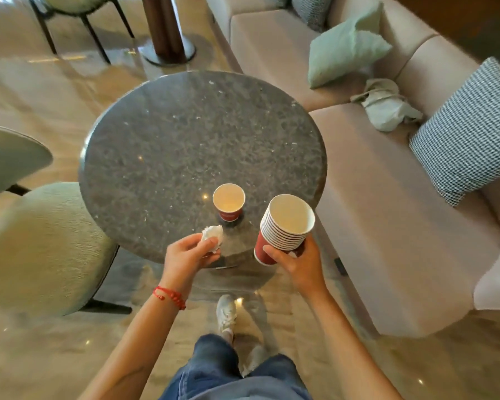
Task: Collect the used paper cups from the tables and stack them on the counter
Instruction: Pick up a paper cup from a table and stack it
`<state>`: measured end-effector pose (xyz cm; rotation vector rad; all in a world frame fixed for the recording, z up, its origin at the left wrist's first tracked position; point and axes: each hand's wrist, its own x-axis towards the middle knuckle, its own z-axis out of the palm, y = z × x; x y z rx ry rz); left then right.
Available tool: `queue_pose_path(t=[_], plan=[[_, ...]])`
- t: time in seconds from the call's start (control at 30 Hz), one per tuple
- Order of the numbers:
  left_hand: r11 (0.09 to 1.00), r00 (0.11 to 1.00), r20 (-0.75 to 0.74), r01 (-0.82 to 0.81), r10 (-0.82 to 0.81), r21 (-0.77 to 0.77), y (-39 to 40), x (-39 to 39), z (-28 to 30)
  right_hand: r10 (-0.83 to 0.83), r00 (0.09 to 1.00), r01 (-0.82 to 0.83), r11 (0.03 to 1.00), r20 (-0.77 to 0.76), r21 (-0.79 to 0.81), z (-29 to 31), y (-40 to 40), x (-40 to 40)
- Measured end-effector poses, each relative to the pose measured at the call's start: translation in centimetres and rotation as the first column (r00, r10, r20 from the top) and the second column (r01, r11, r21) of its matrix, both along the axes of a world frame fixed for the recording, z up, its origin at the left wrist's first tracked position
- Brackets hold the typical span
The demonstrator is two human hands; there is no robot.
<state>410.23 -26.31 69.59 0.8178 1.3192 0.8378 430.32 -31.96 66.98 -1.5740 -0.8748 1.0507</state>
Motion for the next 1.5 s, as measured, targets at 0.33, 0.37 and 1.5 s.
queue_pose_path(t=[0.33,0.37,1.5], plan=[[0.999,0.998,-0.044,-0.035,0.034,-0.030,7.5,-2.7,-1.8,0.092,0.995,-0.094,0.995,0.042,0.044,0.7,11.2,-2.2],[0.998,0.998,-0.039,-0.047,0.046,-0.033,7.9,-2.7,-1.9,0.092,0.995,-0.095,0.994,0.044,0.049,0.6,11.9,-2.4],[0.875,0.879,0.010,-0.473,0.476,-0.100,5.9,-1.9,-3.4,0.373,0.922,-0.360,0.924,0.103,-0.130,-7.5,14.9,-2.5]])
